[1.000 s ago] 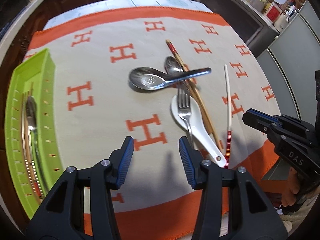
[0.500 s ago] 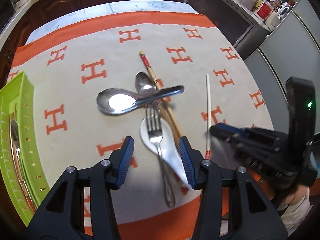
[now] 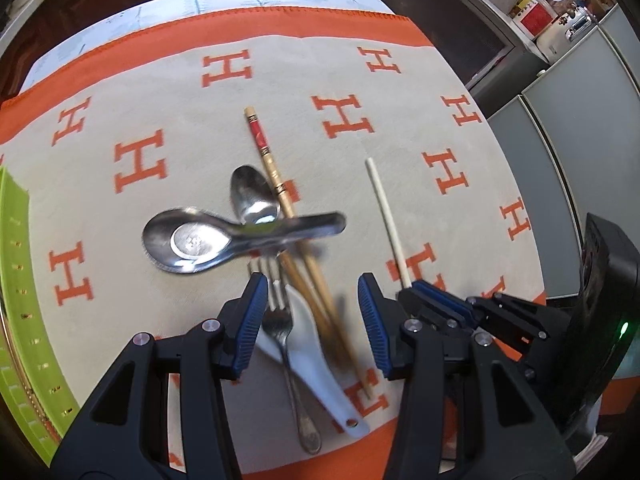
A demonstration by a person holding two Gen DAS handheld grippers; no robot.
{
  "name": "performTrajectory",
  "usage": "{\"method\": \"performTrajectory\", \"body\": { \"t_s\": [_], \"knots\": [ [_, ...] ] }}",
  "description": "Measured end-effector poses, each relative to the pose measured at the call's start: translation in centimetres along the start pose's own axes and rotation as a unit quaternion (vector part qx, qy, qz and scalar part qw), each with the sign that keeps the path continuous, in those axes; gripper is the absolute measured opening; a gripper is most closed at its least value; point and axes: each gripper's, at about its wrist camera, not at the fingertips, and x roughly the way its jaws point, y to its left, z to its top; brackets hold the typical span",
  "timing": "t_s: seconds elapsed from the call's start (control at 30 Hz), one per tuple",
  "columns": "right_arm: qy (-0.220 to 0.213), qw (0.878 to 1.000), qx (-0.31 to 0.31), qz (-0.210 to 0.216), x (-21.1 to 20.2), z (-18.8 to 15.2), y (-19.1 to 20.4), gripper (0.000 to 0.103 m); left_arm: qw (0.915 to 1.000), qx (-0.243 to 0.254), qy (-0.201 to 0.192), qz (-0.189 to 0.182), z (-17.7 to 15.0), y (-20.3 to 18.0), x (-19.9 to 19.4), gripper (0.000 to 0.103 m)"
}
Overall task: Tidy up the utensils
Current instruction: 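Close the right tool on the white red-tipped chopstick and lift it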
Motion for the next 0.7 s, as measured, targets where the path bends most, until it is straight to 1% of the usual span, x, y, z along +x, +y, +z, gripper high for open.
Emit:
{"method": "performTrajectory", "body": {
  "t_s": [0.07, 0.27, 0.43, 0.7],
  "knots": [
    [0.005, 1.0, 0.016, 0.016, 0.0, 0.1, -0.7, 0.006, 1.0, 0.002, 0.004, -0.001, 0.6, -0.4, 0.4, 0.044],
    [0.011, 0.998, 0.041, 0.041, -0.2, 0.0, -1.9, 0.006, 0.9997, -0.005, 0.024, 0.001, 2.1, -0.8, 1.9, 0.044],
    [0.014, 0.997, 0.049, 0.051, -0.3, 0.1, -2.2, 0.006, 0.9997, -0.004, 0.022, 0.006, 2.8, -1.3, 1.3, 0.044],
    [0.016, 0.997, 0.056, 0.06, -0.2, 0.1, -2.3, 0.006, 0.9996, -0.011, 0.026, -0.006, 3.1, -2.0, 0.6, 0.044]
  ]
}}
